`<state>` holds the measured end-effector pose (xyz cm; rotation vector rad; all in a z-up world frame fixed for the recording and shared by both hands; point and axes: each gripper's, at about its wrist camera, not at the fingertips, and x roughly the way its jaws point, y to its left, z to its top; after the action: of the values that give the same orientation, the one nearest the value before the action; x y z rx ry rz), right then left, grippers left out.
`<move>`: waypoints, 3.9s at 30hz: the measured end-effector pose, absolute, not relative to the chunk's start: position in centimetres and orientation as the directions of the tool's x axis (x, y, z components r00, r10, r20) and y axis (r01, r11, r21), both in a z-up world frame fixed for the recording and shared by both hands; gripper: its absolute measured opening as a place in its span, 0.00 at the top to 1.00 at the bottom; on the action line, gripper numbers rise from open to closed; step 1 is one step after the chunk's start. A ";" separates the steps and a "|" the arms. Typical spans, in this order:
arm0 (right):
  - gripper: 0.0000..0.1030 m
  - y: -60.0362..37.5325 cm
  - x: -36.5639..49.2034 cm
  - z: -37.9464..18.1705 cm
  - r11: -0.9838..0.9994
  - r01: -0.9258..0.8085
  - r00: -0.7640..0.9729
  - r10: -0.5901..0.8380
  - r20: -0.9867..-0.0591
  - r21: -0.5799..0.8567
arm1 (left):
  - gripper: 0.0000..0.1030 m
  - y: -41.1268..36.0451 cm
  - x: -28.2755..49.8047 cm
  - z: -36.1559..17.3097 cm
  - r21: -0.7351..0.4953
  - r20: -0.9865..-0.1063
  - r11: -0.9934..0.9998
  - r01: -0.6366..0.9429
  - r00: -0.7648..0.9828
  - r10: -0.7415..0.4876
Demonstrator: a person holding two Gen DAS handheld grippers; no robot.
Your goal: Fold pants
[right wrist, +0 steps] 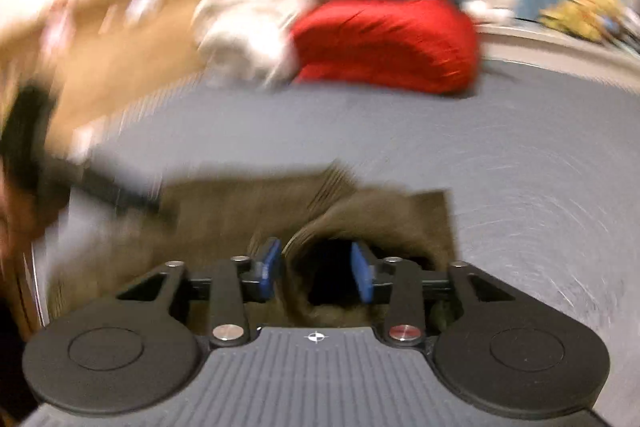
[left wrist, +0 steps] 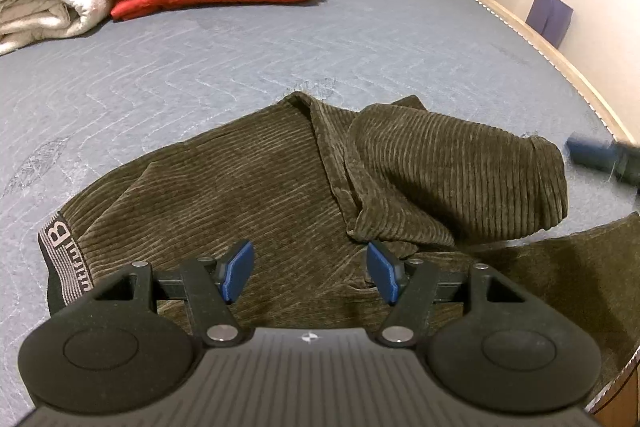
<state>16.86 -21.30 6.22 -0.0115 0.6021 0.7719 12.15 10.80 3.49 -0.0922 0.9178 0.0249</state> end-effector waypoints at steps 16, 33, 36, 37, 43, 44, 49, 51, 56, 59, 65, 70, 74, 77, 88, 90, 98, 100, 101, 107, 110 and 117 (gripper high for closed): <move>0.46 -29.3 23.5 -1.6 0.741 -0.107 0.425 0.637 -0.644 0.663 | 0.34 9.9 13.6 2.2 -0.061 -0.811 0.997 -0.053 0.585 -0.018; 0.47 -21.6 24.4 -2.1 0.931 -0.340 0.652 0.336 -0.679 0.134 | 0.33 9.2 15.2 0.7 -0.042 -0.829 0.998 -0.056 0.559 -0.003; 0.93 -20.8 24.0 -1.8 0.910 -0.408 0.657 0.345 -0.670 0.069 | 0.33 8.9 15.5 0.3 -0.038 -0.832 0.998 -0.052 0.555 -0.003; 0.93 -20.6 23.8 -1.5 0.902 -0.430 0.667 0.348 -0.658 0.041 | 0.33 8.9 15.6 0.2 -0.039 -0.832 0.998 -0.053 0.554 -0.003; 0.93 -22.3 22.1 4.7 0.885 -0.465 0.791 0.409 -0.454 -0.013 | 0.33 8.9 16.3 -0.1 -0.042 -0.834 0.997 -0.069 0.551 0.003; 0.93 -23.5 21.9 6.1 0.909 -0.416 0.836 0.384 -0.392 0.002 | 0.33 9.0 16.4 -0.2 -0.043 -0.835 0.997 -0.072 0.551 0.003; 0.93 -32.6 21.8 9.3 0.951 0.310 0.937 -0.307 -0.168 -0.006 | 0.33 8.9 16.8 -0.3 -0.055 -0.833 0.996 -0.067 0.553 -0.009; 0.92 -36.2 23.9 7.2 0.925 0.377 0.863 -0.372 -0.341 -0.056 | 0.33 8.6 16.9 -0.5 -0.058 -0.833 0.997 -0.052 0.553 -0.020; 0.72 -41.2 25.3 1.0 0.918 0.395 0.753 -0.344 -0.561 -0.033 | 0.33 7.7 17.2 -1.2 -0.101 -0.826 0.995 -0.015 0.559 -0.076; 0.61 -43.3 24.9 0.6 0.911 0.397 0.771 -0.265 -0.579 0.112 | 0.33 6.9 17.7 -1.8 -0.144 -0.808 0.989 0.029 0.574 -0.135; 0.53 -45.8 22.7 -0.4 0.838 0.296 0.845 -0.006 -0.535 0.458 | 0.33 4.6 18.6 -3.2 -0.184 -0.762 0.973 0.140 0.605 -0.231; 0.30 -49.6 21.8 -1.3 0.594 0.055 0.847 0.397 -0.353 0.802 | 0.33 2.7 19.5 -4.2 -0.177 -0.737 0.959 0.221 0.616 -0.278; 0.27 -51.5 22.1 -1.6 0.504 0.058 0.848 0.430 -0.309 0.862 | 0.33 1.3 20.8 -5.6 -0.132 -0.749 0.960 0.247 0.610 -0.260; 0.21 -52.2 23.0 -2.5 0.483 0.148 0.844 0.393 -0.365 0.863 | 0.34 0.6 21.6 -7.0 -0.096 -0.766 0.960 0.264 0.597 -0.240; 0.89 -50.4 31.1 -0.9 0.521 0.398 0.844 0.116 -0.524 0.755 | 0.90 1.3 22.4 -6.6 -0.005 -0.739 0.954 0.301 0.641 -0.206; 0.91 -49.6 33.4 2.8 0.584 0.347 0.870 0.091 -0.484 0.734 | 0.90 2.7 22.1 -5.2 -0.027 -0.711 0.963 0.269 0.672 -0.208; 0.93 -49.5 33.2 11.0 0.793 0.276 0.914 -0.043 -0.403 0.542 | 0.90 5.7 19.7 -2.2 -0.077 -0.713 0.911 0.406 0.616 -0.335; 0.93 -50.7 31.6 7.3 0.789 0.406 0.840 -0.124 -0.528 0.461 | 0.90 5.5 19.0 -2.8 -0.060 -0.752 0.874 0.482 0.554 -0.358; 0.93 -51.3 30.6 4.9 0.779 0.466 0.788 -0.150 -0.597 0.419 | 0.90 5.3 18.8 -3.3 -0.057 -0.773 0.860 0.507 0.523 -0.359; 0.93 -52.1 26.7 -2.8 0.729 0.578 0.668 -0.164 -0.726 0.367 | 0.88 4.4 18.3 -5.1 -0.007 -0.825 0.840 0.543 0.472 -0.312; 0.92 -52.3 26.9 -2.1 0.734 0.581 0.665 -0.178 -0.725 0.353 | 0.70 4.3 18.4 -5.6 -0.036 -0.835 0.840 0.542 0.446 -0.323; 0.63 -50.4 25.2 2.0 0.742 0.634 0.637 -0.342 -0.691 0.217 | 0.54 10.1 17.1 -0.5 -0.206 -0.702 0.886 0.416 0.568 -0.430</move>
<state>25.15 -50.36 1.97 0.4726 0.6725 -0.5818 17.11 10.09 -0.50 -0.0179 0.8299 -0.4968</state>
